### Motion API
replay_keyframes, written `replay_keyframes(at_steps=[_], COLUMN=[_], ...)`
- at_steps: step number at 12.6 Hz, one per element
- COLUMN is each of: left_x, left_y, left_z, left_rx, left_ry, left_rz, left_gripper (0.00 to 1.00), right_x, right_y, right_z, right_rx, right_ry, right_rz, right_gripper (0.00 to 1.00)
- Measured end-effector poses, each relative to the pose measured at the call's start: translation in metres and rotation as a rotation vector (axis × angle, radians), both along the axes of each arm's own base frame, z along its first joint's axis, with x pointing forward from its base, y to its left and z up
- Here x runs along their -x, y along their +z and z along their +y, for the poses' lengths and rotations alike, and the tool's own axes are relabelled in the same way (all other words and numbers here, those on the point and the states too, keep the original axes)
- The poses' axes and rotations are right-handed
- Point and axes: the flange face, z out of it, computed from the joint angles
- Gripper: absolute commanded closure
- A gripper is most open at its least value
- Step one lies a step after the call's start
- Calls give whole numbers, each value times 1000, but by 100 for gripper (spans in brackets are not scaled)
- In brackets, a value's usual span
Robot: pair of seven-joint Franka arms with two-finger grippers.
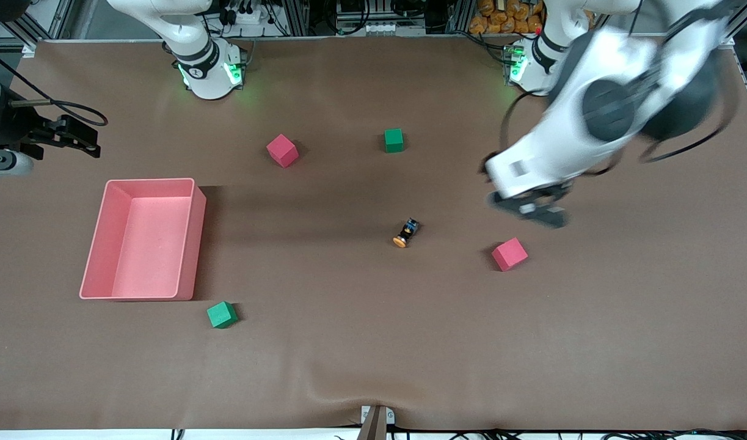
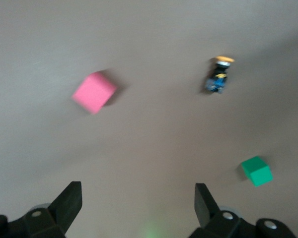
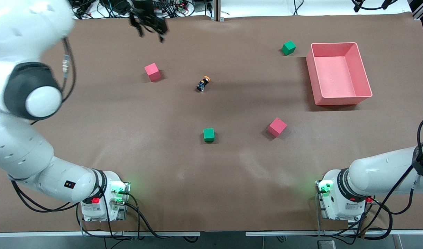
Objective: Place and upright button with both arms
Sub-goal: 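Reach the left gripper over the lying button, then lower the left gripper and grasp the button by its base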
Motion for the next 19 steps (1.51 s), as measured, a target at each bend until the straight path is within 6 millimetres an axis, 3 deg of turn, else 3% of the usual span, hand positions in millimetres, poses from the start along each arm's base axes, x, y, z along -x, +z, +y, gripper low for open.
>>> replay_keyframes(at_steps=[3, 6, 10, 13, 19], left_x=[0, 2, 14, 19, 30], left_y=[-88, -148, -179, -192, -247], left_z=[-58, -91, -122, -131, -148], left_rx=[-6, 2, 10, 17, 9], left_ry=[-72, -108, -152, -195, -232], left_rz=[45, 51, 45, 49, 65], left_gripper=[0, 0, 0, 0, 1], right_x=[0, 0, -1, -4, -6], right_y=[-2, -2, -1, 1, 2], right_z=[0, 0, -8, -15, -15], right_rx=[0, 0, 0, -1, -2], right_ry=[0, 0, -14, -27, -27], right_rz=[3, 5, -5, -30, -46], right_gripper=[0, 0, 0, 0, 0])
